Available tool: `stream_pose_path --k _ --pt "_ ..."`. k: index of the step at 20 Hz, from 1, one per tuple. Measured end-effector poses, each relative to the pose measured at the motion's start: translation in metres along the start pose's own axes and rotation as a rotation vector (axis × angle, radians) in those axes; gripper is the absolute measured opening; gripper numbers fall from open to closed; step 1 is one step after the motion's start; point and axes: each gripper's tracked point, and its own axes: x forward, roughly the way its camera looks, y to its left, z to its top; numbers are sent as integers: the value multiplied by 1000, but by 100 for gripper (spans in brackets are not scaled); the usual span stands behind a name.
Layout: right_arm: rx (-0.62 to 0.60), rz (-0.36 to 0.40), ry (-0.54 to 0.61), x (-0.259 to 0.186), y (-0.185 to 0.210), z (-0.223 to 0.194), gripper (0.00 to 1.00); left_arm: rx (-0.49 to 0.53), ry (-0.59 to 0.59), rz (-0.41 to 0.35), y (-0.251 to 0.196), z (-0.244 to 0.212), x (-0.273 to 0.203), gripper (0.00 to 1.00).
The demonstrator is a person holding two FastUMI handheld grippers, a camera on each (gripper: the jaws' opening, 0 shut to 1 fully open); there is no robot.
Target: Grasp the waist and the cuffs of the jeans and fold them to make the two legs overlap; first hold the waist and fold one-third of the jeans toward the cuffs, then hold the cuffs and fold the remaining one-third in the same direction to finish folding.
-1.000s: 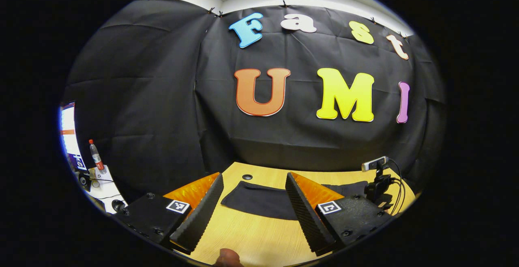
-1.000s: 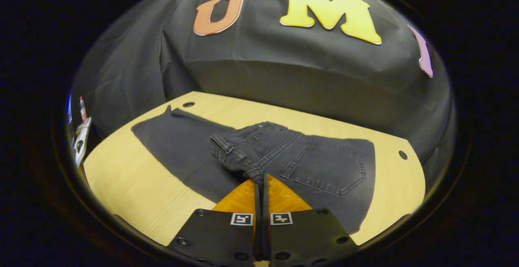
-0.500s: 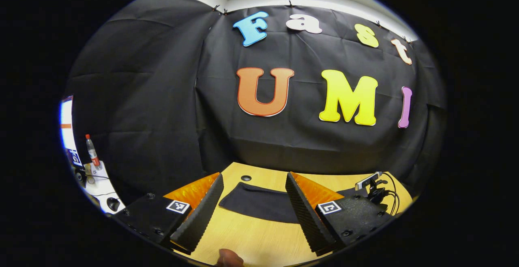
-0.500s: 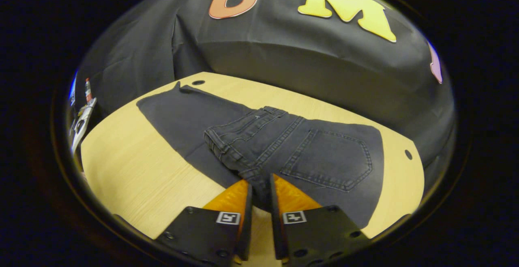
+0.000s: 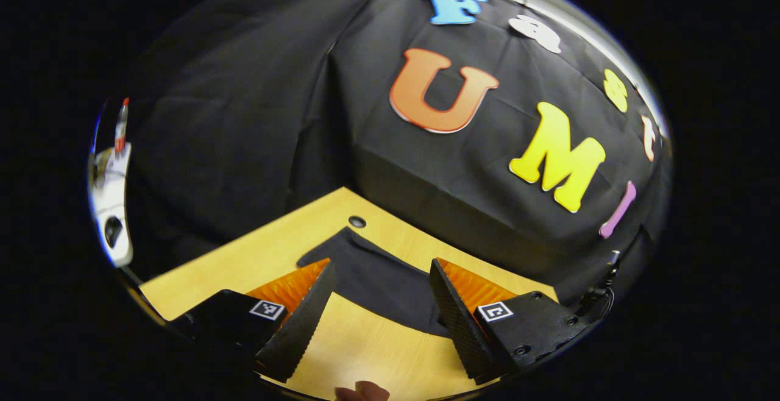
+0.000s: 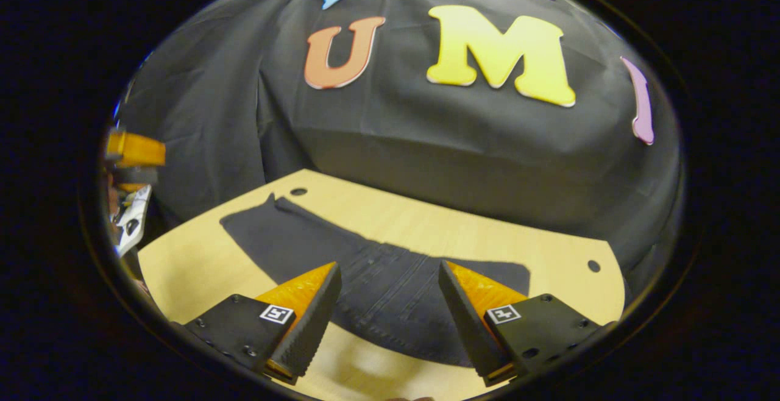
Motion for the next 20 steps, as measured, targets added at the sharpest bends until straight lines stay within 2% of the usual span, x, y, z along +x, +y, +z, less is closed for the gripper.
stream_pose_path --k 1,4,7,10,12,13,16,20 --pt "13 -12 -30 -8 -7 16 99 -83 34 -2 10 -9 17 99" --pt "72 -76 -129 -35 -37 67 99 -201 109 80 55 -35 68 99" --pt "100 -139 -228 -63 -67 113 99 -398 173 94 70 -48 105 100" --pt "128 -202 -304 -91 -98 147 98 -501 209 141 91 -65 131 99" --pt "172 -232 -332 -106 -114 161 99 -577 229 164 106 -68 142 99" --pt "186 -249 -346 -112 -123 166 99 -612 210 151 107 -65 152 99" --pt "189 -311 -365 -125 -150 175 98 -634 175 146 106 -57 177 96" --pt "224 -376 -328 -132 -179 161 98 -747 143 105 104 -47 205 95"
